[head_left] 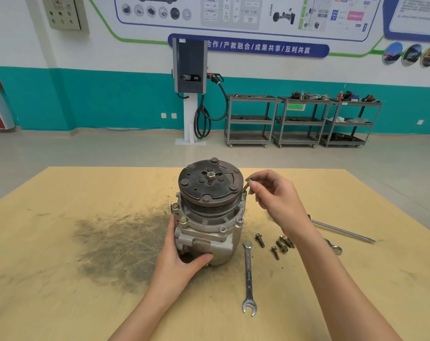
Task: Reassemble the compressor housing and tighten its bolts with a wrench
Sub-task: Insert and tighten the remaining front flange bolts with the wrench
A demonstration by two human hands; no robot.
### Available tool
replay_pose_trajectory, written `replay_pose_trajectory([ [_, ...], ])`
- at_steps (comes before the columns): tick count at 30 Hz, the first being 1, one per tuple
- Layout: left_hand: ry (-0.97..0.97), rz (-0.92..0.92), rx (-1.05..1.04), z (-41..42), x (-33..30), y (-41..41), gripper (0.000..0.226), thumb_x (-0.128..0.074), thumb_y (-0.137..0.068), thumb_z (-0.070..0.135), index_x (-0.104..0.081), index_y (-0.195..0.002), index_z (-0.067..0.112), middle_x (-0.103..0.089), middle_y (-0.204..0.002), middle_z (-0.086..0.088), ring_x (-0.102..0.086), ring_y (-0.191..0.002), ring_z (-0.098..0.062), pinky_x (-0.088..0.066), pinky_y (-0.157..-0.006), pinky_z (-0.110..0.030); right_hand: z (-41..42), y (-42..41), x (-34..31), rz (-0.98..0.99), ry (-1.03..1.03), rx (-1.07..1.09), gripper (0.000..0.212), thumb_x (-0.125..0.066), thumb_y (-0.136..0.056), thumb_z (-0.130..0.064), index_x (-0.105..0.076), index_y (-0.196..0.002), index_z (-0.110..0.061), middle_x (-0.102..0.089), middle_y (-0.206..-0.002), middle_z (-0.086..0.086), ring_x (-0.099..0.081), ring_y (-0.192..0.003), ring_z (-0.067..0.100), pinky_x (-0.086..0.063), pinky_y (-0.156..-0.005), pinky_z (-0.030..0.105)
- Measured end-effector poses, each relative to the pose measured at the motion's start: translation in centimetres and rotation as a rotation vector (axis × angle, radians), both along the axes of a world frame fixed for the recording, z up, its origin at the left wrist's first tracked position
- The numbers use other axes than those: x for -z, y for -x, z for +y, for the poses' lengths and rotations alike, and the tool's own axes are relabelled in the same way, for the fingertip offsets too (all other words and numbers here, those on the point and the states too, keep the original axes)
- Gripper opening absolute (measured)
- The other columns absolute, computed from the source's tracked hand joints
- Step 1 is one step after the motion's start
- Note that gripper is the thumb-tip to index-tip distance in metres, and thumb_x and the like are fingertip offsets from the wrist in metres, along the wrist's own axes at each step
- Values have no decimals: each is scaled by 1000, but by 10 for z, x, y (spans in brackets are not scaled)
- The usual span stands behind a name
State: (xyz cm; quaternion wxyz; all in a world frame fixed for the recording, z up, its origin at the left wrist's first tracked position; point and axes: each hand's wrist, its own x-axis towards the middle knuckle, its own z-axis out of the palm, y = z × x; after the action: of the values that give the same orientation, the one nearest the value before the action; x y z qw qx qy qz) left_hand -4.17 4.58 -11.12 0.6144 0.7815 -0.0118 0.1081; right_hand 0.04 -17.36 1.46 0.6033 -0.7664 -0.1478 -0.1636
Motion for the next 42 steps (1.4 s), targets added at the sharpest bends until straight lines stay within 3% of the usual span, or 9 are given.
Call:
replay_pose_trajectory([
  [3,2,9,-9,0,0,1,120,-90,-71,22,-8,-159,32,-41,-122,43,-46,-124,3,-32,-93,-1,-1,1,-3,-97,187,71,12,-61,-94,-10,-64,-94,-21,-67,-80,-5,-58,-68,-1,-46,-64,15],
  [8,1,7,-2,0,-2,1,120,-90,-72,19,-9,-160,30,-44,-125,37,-47,-127,1,-33,-104,-14,2,4,-2,-225,387,116,13,-60,-93,-6,-65,-98,-17,-64,-82,-14,-58,-79,-6,-39,-65,5],
  [11,3,16,-6,-1,-2,1,120,-90,-71,18,-10,-160,29,-44,-125,36,-46,-126,1,-32,-98,-3,4,3,3,-236,456,134,10,-61,-93,-10,-66,-101,-14,-67,-90,-6,-56,-84,2,-42,-68,10],
  [14,6,17,-10,-1,-1,1,120,-90,-71,18,-10,-160,27,-43,-123,37,-46,-124,1,-31,-84,9,5,3,5,-223,413,173,8,-63,-92,-13,-65,-97,-19,-65,-89,-8,-54,-87,0,-40,-67,8],
  [19,10,11,-2,-1,-1,1,120,-90,-71,19,-10,-160,30,-48,-132,29,-47,-125,2,-32,-99,-6,10,6,12,-180,281,154,18,-63,-92,-15,-61,-100,-30,-60,-101,-13,-54,-91,-4,-42,-66,8],
  [23,8,9,7,0,0,-1,121,-90,-70,19,-10,-161,29,-48,-134,27,-46,-127,2,-32,-93,3,13,9,15,-150,118,101,23,-61,-94,-14,-66,-101,-35,-63,-108,-14,-56,-101,-5,-46,-71,13],
  [31,18,-10,9,1,5,-3,121,-91,-69,20,-12,-160,30,-49,-132,28,-48,-127,0,-35,-89,5,18,4,17,-40,17,112,4,-66,-91,-16,-66,-93,-19,-70,-98,-11,-62,-94,-1,-51,-79,25],
  [37,38,-8,10,1,5,-3,121,-91,-69,19,-10,-159,31,-47,-132,31,-49,-119,9,-34,-86,8,22,6,24,-28,-83,-9,22,-56,-97,-11,-64,-107,-29,-69,-109,-12,-62,-105,-2,-49,-88,15],
  [42,42,-7,11,1,5,-4,121,-90,-69,17,-11,-159,30,-48,-132,31,-49,-118,11,-34,-87,7,27,2,32,33,-274,-58,19,-54,-98,-8,-68,-107,-16,-74,-103,-2,-67,-100,12,-53,-83,21],
])
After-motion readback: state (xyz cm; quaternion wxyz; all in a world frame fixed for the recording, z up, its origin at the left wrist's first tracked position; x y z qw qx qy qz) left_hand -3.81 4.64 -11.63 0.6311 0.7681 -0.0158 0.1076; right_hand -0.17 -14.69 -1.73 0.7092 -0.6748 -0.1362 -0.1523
